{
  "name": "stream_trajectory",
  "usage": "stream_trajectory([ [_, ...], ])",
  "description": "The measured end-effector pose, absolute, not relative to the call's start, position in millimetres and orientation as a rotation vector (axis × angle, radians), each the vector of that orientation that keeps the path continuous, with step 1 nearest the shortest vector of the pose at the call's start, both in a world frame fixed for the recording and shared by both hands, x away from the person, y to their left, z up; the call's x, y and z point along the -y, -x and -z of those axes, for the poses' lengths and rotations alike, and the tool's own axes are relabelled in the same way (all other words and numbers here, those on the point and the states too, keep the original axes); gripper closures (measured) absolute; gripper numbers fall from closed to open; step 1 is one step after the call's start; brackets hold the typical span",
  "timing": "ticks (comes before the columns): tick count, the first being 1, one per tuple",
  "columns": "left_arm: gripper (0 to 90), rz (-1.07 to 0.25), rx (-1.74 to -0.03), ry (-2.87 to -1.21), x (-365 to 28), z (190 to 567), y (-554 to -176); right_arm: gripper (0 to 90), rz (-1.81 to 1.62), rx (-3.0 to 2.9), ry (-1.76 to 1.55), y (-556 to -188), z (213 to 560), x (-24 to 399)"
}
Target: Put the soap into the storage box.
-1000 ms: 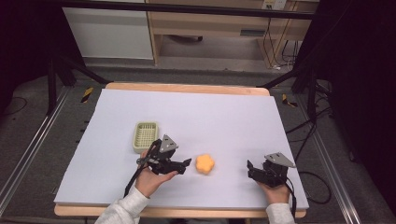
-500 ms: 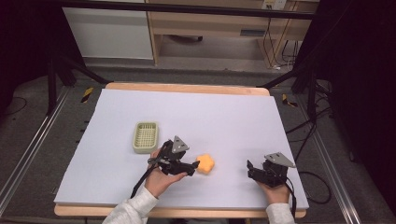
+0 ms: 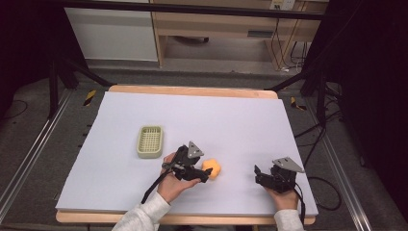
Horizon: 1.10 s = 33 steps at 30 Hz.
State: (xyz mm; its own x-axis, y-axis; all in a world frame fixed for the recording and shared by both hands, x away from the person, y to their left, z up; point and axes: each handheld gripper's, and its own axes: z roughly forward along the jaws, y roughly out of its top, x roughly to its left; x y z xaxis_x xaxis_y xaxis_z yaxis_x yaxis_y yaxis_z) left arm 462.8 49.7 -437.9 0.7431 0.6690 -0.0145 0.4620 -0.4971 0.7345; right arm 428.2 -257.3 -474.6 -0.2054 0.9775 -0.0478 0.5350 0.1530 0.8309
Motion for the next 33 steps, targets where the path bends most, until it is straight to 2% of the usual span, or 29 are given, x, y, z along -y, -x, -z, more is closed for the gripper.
stream_trajectory([
  [7,19.0,-0.347,-0.859,-2.190,-43,441,-466,11.9,-0.921,-1.822,-1.433,-428,476,256],
  [33,17.3,-0.304,-0.875,-2.271,-17,452,-472,11.8,-0.916,-1.837,-1.435,-429,477,256],
])
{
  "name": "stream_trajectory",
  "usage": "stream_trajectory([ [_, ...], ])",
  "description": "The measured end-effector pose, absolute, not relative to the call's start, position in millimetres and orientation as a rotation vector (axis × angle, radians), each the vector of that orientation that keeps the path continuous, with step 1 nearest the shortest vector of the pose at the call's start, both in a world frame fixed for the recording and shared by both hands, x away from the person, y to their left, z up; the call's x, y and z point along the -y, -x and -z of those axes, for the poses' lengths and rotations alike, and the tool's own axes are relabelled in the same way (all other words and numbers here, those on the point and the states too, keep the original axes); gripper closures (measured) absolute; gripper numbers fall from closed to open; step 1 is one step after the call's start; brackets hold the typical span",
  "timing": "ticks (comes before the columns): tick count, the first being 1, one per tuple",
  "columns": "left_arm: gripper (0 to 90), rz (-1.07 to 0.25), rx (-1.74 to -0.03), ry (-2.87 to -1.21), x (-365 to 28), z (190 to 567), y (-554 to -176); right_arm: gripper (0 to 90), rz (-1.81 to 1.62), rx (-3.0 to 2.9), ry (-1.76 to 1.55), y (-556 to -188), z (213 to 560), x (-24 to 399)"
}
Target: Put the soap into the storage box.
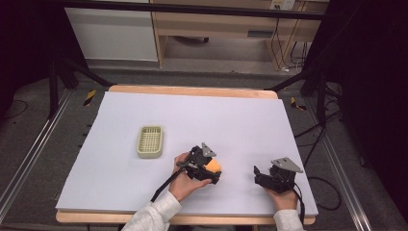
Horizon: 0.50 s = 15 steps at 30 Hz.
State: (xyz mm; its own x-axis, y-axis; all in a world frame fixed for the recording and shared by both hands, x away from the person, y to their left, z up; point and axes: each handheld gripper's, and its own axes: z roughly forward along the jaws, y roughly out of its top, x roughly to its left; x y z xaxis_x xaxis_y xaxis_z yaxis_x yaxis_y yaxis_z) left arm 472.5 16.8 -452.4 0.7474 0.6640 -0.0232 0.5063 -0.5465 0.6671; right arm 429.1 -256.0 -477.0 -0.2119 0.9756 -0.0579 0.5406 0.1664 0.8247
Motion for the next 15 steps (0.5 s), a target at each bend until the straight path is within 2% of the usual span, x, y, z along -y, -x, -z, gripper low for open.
stream_trajectory([
  [15,20.3,-0.290,-0.905,-2.314,-10,464,-479,11.8,-0.920,-1.843,-1.437,-430,477,256],
])
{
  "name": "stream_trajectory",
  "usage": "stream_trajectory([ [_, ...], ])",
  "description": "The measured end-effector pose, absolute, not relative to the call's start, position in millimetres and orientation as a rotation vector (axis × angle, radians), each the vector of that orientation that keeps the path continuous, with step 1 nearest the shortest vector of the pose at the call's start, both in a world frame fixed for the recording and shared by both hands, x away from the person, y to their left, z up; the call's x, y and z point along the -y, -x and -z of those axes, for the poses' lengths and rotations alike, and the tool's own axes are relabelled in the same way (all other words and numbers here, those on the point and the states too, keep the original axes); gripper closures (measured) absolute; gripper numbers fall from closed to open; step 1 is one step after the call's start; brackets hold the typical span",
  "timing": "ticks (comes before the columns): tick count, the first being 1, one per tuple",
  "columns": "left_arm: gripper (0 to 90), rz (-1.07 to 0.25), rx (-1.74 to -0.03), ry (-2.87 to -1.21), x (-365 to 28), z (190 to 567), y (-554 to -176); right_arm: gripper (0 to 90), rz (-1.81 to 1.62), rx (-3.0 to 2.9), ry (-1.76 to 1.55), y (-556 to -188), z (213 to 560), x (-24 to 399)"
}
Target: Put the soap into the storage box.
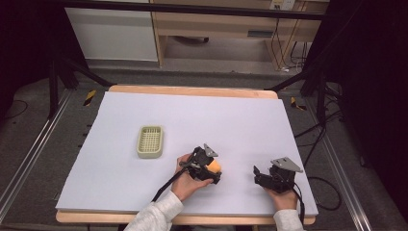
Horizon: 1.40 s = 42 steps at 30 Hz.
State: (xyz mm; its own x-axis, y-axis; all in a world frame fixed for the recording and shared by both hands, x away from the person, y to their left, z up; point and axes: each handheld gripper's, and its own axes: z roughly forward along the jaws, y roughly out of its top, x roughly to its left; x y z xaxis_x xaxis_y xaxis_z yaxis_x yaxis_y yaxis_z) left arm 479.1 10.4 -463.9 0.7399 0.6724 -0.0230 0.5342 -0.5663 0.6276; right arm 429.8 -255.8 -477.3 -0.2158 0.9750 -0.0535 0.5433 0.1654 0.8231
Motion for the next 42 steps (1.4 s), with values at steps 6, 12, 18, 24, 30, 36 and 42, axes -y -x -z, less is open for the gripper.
stream_trajectory([
  [6,21.6,-0.269,-0.927,-2.316,-8.6,467.7,-480.8,11.8,-0.921,-1.846,-1.442,-429.9,477.5,255.8],
  [12,23.1,-0.265,-0.947,-2.319,-6.9,469.9,-480.9,11.8,-0.921,-1.844,-1.444,-429.9,477.5,255.8],
  [18,24.7,-0.278,-0.966,-2.318,-5.8,469.8,-479.2,11.8,-0.920,-1.843,-1.444,-429.8,477.4,255.8],
  [24,25.2,-0.284,-0.980,-2.322,-4.7,469.4,-479.0,11.8,-0.920,-1.844,-1.448,-429.9,477.4,255.8],
  [30,25.5,-0.295,-0.988,-2.317,-3.9,469.5,-478.2,11.8,-0.918,-1.844,-1.452,-429.7,477.2,256.0],
  [36,25.5,-0.301,-0.980,-2.306,-5.1,470.4,-476.9,11.7,-0.917,-1.845,-1.451,-429.9,477.3,256.2],
  [42,25.5,-0.331,-0.964,-2.306,-3.9,470.1,-473.8,11.7,-0.920,-1.844,-1.448,-429.7,476.9,257.0],
])
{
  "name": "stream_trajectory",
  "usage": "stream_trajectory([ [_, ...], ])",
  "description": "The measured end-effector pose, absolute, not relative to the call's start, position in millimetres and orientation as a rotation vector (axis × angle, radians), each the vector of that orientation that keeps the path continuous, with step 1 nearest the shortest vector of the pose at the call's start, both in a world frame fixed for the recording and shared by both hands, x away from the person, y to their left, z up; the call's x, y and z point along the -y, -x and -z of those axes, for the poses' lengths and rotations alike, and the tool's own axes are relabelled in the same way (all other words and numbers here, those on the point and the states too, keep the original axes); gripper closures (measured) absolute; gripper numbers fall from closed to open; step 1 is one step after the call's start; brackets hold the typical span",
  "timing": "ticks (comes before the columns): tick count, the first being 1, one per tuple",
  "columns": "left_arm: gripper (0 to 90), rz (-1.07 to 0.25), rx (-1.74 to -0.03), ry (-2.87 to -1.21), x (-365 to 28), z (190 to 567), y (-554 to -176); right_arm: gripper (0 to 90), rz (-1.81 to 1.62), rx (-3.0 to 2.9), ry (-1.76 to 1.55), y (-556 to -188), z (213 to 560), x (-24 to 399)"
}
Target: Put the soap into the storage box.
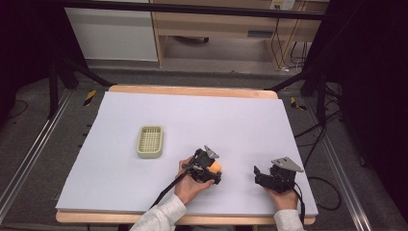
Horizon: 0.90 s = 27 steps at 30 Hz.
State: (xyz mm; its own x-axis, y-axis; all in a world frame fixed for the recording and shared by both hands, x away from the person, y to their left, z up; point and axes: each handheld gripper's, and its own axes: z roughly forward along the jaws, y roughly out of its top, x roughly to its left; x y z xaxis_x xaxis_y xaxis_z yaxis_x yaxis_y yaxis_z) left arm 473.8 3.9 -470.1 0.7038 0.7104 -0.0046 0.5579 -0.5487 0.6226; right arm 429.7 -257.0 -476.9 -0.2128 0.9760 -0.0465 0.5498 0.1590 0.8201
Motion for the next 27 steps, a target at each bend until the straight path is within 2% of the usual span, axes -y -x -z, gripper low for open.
stream_trajectory([
  [27,25.6,-0.342,-0.937,-2.258,-49,435,-467,11.7,-0.917,-1.844,-1.454,-430,477,257],
])
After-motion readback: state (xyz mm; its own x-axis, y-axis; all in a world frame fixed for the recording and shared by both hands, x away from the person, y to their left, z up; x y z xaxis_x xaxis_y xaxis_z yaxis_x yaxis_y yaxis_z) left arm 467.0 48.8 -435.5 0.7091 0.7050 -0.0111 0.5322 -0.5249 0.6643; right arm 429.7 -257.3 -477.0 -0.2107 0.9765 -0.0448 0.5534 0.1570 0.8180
